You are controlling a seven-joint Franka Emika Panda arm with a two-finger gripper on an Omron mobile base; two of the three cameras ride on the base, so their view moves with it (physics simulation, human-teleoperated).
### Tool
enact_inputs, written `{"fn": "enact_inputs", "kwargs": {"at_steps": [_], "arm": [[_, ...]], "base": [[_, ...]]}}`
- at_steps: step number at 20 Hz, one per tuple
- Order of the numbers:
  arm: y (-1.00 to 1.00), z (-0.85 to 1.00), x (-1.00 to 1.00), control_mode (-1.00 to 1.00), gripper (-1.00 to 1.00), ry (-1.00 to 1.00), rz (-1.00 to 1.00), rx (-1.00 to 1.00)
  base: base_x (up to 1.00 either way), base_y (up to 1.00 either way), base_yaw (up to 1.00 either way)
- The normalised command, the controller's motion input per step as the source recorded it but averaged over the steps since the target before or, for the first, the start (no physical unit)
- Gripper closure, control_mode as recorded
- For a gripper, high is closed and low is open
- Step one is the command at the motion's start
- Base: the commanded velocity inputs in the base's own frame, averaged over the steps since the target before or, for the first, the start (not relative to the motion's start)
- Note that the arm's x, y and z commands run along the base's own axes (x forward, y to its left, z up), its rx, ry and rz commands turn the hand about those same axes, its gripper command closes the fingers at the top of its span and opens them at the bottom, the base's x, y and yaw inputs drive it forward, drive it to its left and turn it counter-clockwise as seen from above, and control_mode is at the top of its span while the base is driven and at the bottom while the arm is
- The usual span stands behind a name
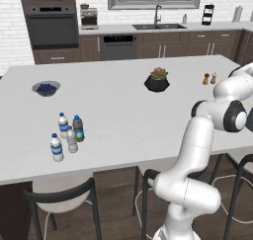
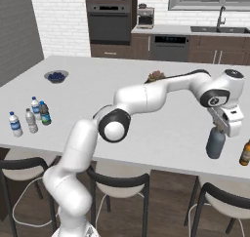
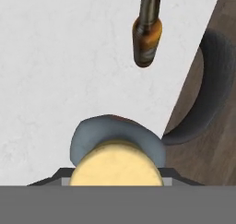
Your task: Move the plastic bottles in the middle to the plastics group, and the glass bottles in the middle to the glass group.
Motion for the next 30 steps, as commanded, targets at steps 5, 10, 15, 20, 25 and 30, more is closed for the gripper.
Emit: {"fn": "enact_inputs", "kwargs": {"at_steps": [5, 10, 15, 20, 25, 30], "arm": [[0.00, -0.17, -0.05, -1.00, 1.00, -0.01, -0.08, -0.09], [0.00, -0.49, -0.08, -1.00, 1.00, -0.07, -0.08, -0.10], [0.00, -0.20, 0.00, -1.00, 1.00, -0.03, -0.10, -0.08], [0.00, 0.00, 0.00, -1.00, 1.00, 0.00, -0.13, -0.13], [-0.02, 0.00, 0.01, -1.00, 1.00, 0.00, -0.11, -0.04], [0.00, -0.01, 0.00, -1.00, 1.00, 0.00, 0.00, 0.01]], "base": [[0.00, 0.00, 0.00], [0.00, 0.00, 0.00], [0.00, 0.00, 0.00], [0.00, 0.00, 0.00], [0.00, 0.00, 0.00], [0.00, 0.00, 0.00]]}}
